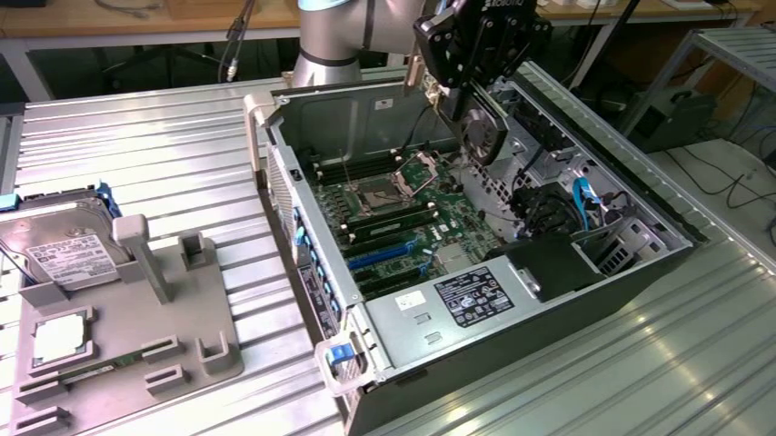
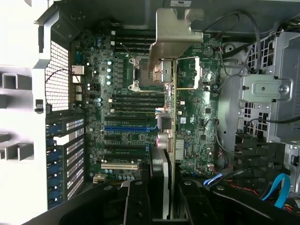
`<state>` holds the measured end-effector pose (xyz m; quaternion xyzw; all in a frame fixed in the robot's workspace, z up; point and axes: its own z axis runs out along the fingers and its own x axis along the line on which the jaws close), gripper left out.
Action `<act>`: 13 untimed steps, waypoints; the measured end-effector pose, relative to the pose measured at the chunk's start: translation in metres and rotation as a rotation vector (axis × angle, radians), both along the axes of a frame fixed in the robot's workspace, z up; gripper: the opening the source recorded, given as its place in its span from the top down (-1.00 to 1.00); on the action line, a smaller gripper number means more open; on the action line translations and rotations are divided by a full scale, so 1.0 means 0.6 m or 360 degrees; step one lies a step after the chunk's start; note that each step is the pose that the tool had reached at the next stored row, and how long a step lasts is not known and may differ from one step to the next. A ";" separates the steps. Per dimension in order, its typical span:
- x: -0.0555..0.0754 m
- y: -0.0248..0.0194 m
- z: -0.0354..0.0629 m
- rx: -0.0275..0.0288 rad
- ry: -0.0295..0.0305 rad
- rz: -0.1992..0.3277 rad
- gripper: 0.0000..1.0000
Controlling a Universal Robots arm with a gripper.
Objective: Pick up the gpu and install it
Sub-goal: 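Pick up the gpu and move the gpu toward the slot, then insert the gpu into the slot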
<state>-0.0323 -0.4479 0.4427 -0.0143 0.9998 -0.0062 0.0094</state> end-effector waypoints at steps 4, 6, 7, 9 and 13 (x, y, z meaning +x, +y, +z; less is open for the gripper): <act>0.000 0.0000 0.000 0.00000 0.00000 0.0000 0.44; 0.000 0.0000 0.000 0.00000 0.00000 0.0000 0.44; 0.000 0.0000 0.000 0.00000 0.00000 0.0000 0.44; 0.000 0.0000 0.000 0.00001 -0.00001 0.0000 0.44; 0.000 0.0000 0.000 0.00001 0.00000 0.0020 0.44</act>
